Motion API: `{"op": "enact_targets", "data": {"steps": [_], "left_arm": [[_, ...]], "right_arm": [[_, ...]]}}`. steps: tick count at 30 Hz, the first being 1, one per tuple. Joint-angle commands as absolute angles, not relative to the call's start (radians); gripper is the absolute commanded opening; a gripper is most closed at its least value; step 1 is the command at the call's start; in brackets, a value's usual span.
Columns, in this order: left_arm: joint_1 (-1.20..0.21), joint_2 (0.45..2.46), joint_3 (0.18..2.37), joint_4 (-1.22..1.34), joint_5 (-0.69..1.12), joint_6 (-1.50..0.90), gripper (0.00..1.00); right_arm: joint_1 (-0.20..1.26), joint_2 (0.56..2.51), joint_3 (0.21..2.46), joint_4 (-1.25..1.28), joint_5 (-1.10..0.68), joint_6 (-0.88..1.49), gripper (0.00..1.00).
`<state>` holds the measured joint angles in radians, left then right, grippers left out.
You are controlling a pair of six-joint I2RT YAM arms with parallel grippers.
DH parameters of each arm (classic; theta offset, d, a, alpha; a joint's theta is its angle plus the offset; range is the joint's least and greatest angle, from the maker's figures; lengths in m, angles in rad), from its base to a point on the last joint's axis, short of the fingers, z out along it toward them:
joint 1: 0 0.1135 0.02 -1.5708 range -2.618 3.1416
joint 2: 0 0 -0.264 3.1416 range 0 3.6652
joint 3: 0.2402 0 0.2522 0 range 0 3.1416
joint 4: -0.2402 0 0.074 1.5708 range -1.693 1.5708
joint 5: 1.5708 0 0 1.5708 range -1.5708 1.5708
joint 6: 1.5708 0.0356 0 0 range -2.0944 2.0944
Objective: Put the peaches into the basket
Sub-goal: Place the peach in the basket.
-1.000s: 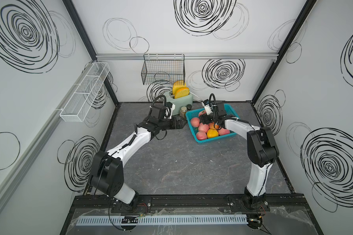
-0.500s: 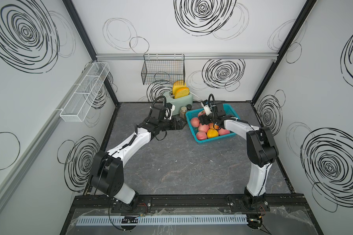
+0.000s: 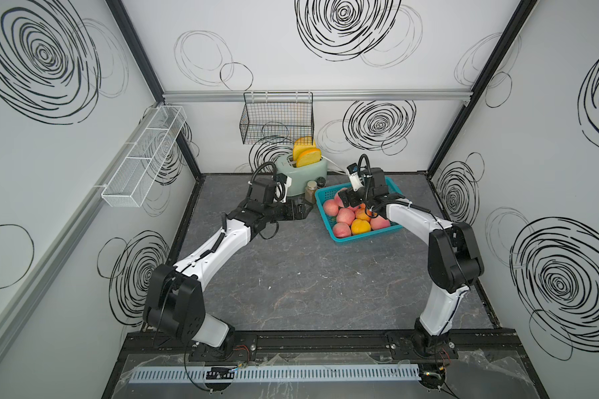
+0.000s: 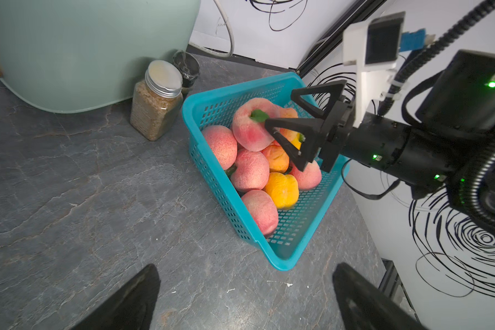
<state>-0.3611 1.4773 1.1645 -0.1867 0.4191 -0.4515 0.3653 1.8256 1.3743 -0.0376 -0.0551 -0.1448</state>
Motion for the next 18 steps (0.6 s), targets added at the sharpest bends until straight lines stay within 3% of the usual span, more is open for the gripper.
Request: {"op": "enact_targets", "data": {"steps": [1,6,13,18], "left_arm": [[-0.348,1.426,1.140,-0.195,0.397,-0.431,0.98],[-0.327,1.365,1.104,-0.229,0.338,-0.419,0.98],[-0.276,1.240,1.030,-0.263,0.239,-0.390,0.98],[-0.178,1.164,0.925,-0.215,0.325,-0.411,0.98]], "right_arm": [[0.377,1.760,1.343,-0.052,-0.038,-0.136,0.93],[0.372,1.641,1.249,-0.057,0.026,-0.096,0.99],[0.299,1.325,0.963,0.013,0.119,-0.040,0.99],[0.185,1.086,0.767,0.115,0.107,0.005,0.99]]}}
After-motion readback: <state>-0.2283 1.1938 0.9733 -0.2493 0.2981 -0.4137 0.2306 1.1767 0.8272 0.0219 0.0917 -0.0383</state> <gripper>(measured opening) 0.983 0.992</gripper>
